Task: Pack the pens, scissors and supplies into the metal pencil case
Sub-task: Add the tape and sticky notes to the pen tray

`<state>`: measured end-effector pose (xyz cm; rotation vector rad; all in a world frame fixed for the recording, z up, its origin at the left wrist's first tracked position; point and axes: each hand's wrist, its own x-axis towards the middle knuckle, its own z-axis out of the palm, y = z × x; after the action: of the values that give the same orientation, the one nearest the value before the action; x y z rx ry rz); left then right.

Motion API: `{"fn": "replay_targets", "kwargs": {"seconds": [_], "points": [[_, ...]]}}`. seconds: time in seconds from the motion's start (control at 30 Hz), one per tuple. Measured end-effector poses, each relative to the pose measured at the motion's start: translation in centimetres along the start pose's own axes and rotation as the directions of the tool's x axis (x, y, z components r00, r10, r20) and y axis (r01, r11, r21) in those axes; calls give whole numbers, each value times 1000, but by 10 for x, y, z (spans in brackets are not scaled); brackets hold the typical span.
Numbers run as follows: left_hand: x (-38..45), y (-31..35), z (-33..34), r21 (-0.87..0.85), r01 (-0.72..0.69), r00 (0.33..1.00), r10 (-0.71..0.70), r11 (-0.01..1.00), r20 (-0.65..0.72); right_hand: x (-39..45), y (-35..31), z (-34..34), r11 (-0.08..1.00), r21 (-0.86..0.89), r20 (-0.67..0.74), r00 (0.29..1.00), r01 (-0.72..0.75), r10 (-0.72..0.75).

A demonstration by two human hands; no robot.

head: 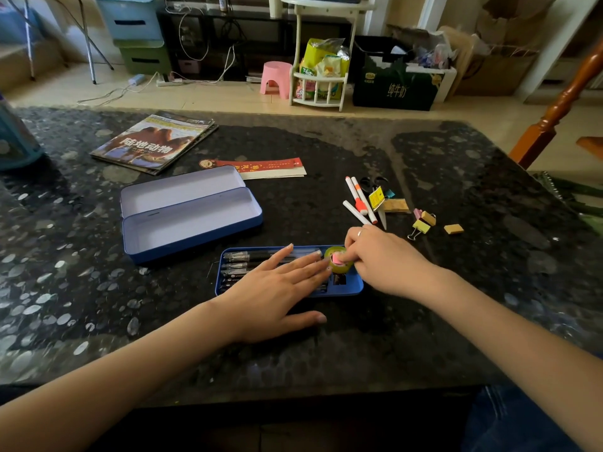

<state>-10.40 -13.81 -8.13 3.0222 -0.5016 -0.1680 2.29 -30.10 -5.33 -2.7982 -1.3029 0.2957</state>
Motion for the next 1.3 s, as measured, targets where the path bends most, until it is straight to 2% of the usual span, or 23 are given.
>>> {"fn": "replay_targets", "kwargs": {"seconds": [0.1, 0.17, 0.23, 0.3, 0.37, 0.43, 0.53, 0.67, 0.77, 0.83, 0.87, 0.93, 1.0, 1.13, 1.3], "points": [[12, 4, 2, -9, 21, 1000, -21, 1000, -20, 0, 13, -10, 963, 270, 55, 998, -5, -10], [16, 4, 5, -23, 43, 999, -44, 999, -30, 2, 31, -21, 943, 328, -36, 997, -51, 66], [18, 2, 6, -42, 62, 997, -64, 997, -30, 7, 61, -29, 929, 333, -216, 947, -159, 239], [19, 1, 6, -52, 67, 997, -68, 996, -29, 10, 97, -32, 897, 319, -349, 842, -306, 411], [19, -1, 4, -51, 72, 997, -73, 996, -33, 9, 127, -28, 849, 269, -354, 773, -455, 526], [18, -4, 4, -51, 85, 996, -87, 995, -34, 8, 141, -20, 830, 180, -269, 785, -528, 558], [16, -7, 5, -52, 101, 994, -103, 994, -28, 10, 139, -8, 855, 92, -180, 836, -511, 519], [12, -8, 8, -28, 178, 983, -179, 984, -44, 12, 133, 0, 863, 61, -296, 817, -502, 496], [12, -11, 6, -64, 270, 962, -272, 961, -34, 7, 124, -6, 883, 147, -383, 798, -445, 466], [13, -11, 3, -107, 286, 957, -290, 952, -26, 4, 104, -18, 917, 249, -416, 821, -311, 392], [12, -11, 1, -126, 284, 956, -290, 951, -35, 2, 89, -25, 928, 305, -398, 857, -213, 328], [11, -10, -3, -155, 285, 955, -294, 946, -39, -7, 52, -31, 916, 399, -265, 951, -40, 157], [6, -8, -8, -163, 293, 954, -299, 942, -12, -20, 19, -24, 904, 425, -128, 992, 43, 13], [-8, -6, -14, -151, 304, 953, -300, 941, 51, -33, -6, -2, 888, 457, -67, 998, 41, -11], [-17, -6, -9, -140, 297, 955, -295, 944, 40, -28, -15, 8, 901, 434, -31, 1000, 11, 3]]}}
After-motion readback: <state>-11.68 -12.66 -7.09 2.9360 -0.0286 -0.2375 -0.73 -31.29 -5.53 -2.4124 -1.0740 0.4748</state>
